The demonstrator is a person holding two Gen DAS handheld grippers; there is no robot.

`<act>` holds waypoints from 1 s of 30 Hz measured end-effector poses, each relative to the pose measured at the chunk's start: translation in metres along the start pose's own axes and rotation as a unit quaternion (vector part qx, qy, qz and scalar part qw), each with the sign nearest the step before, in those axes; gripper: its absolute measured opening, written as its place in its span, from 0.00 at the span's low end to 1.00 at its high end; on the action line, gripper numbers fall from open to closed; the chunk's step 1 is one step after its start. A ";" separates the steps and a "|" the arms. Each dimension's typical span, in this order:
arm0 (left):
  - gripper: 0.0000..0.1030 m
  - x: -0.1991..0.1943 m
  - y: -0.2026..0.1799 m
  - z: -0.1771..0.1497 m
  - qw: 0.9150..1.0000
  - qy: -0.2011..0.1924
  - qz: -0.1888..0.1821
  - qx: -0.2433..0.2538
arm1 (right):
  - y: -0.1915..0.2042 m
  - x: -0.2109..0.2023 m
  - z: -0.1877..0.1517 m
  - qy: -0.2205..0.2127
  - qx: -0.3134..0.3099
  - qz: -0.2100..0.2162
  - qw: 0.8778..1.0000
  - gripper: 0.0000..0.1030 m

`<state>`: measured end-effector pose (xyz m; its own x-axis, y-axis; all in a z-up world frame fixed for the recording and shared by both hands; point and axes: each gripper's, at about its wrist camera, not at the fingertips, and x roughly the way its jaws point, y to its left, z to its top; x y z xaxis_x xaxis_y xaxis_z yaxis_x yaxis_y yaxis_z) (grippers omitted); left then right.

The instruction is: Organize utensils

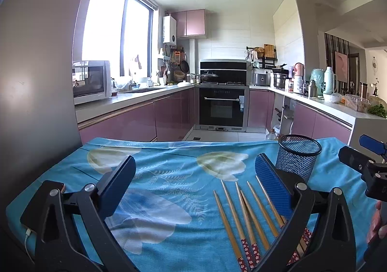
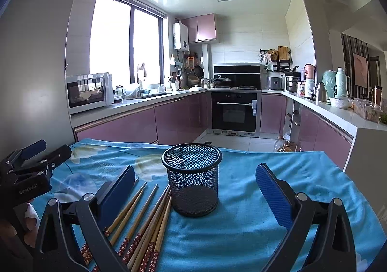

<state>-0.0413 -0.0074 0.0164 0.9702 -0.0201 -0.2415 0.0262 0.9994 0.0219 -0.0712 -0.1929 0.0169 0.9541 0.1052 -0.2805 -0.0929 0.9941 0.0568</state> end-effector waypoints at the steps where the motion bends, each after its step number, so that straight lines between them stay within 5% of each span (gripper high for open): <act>1: 0.94 -0.001 0.000 0.000 1.000 -0.001 0.001 0.000 | -0.001 0.000 0.000 0.001 0.001 0.000 1.000 0.94; 30: 0.94 -0.009 -0.003 -0.002 1.000 -0.012 -0.007 0.001 | -0.003 0.003 -0.001 0.004 0.005 0.000 1.000 0.94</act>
<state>-0.0509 -0.0104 0.0165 0.9752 -0.0341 -0.2187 0.0395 0.9990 0.0204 -0.0684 -0.1960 0.0145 0.9520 0.1057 -0.2872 -0.0903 0.9937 0.0665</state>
